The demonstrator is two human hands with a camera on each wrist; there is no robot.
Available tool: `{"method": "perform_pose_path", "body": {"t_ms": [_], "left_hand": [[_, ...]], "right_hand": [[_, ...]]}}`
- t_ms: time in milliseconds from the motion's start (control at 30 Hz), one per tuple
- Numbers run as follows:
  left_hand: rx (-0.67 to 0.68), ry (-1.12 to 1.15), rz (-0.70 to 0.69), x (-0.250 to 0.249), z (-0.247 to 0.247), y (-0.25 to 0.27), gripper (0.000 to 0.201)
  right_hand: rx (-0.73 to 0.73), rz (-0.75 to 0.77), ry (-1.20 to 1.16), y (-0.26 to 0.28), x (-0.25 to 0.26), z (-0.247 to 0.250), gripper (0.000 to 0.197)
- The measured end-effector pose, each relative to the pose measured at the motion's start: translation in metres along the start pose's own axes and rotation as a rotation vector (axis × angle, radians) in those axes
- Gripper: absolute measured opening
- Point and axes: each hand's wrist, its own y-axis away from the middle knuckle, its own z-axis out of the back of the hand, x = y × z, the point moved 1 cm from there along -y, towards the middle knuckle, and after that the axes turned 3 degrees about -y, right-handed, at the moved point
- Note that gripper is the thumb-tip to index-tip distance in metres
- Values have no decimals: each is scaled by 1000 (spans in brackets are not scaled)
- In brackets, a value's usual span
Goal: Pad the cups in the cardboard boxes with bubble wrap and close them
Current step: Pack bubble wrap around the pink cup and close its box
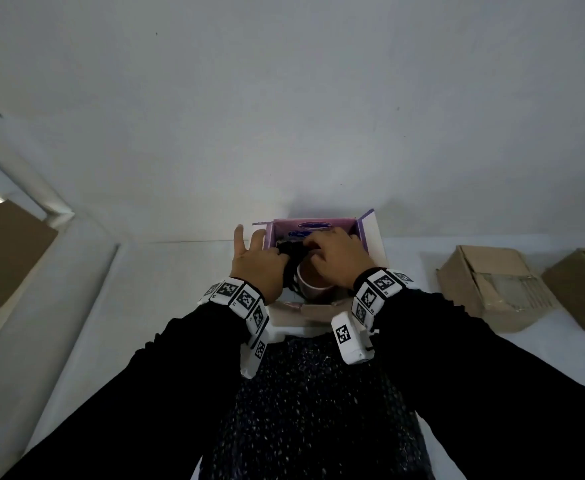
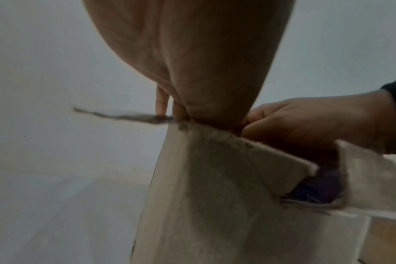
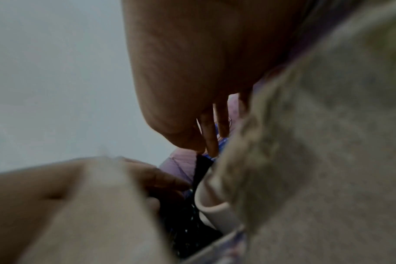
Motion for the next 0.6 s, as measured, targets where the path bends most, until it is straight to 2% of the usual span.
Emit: {"method": "perform_pose_path", "body": {"t_ms": [100, 267, 500, 567, 600], "left_hand": [[-47, 34, 3, -2, 6, 14, 25], [-163, 149, -87, -17, 18, 49, 28], [-253, 315, -192, -42, 7, 108, 21], [-265, 362, -183, -50, -3, 125, 20], [-216, 357, -170, -53, -9, 133, 21]], "right_hand": [[-124, 72, -158, 20, 3, 10, 30], [-288, 164, -249, 76, 14, 10, 24], [-372, 177, -261, 165, 16, -36, 9], [-345, 127, -252, 184, 11, -55, 8], [-289, 92, -224, 192, 6, -67, 12]]}}
